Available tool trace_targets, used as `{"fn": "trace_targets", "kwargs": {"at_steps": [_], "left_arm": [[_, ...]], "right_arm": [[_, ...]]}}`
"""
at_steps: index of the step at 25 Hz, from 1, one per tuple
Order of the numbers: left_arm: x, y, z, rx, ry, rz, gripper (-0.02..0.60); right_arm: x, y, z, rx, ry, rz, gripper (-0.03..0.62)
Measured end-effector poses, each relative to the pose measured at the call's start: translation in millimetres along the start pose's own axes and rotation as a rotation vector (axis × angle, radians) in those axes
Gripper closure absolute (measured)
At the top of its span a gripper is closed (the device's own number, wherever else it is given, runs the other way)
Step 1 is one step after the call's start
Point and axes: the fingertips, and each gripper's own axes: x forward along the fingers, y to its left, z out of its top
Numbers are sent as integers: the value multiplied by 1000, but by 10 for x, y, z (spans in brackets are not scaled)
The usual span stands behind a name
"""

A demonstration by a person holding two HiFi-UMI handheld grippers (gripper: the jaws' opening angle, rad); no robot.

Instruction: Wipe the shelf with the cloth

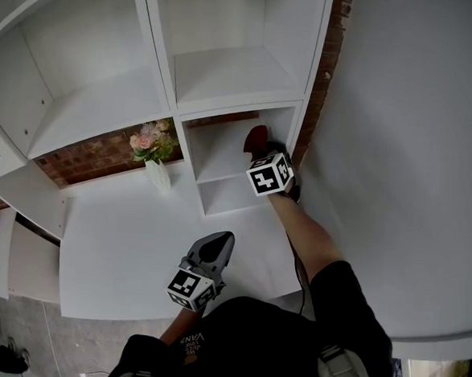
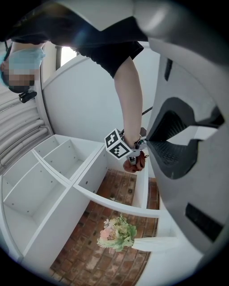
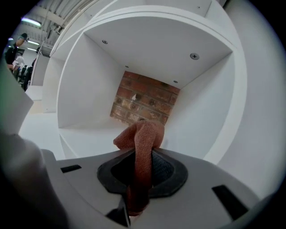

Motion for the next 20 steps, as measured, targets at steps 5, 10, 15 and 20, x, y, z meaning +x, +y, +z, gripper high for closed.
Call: {"fn": "trace_targets", "kwargs": {"at_steps": [5,10,15,20], "left_arm": [[-70,-33,-21,4,7,8,575],[-174,-32,-34,6,11,35,575],[-342,38,30,14,-5,94,575],[-497,115,13,11,-9,147,575]], "right_arm": [[-134,145,118,38,-74,58,539],[-279,684,431,128,-153,247,539],[-377,1238,646,226,-162,424,539],[-348,1563,659,242,-140,482,539]]}}
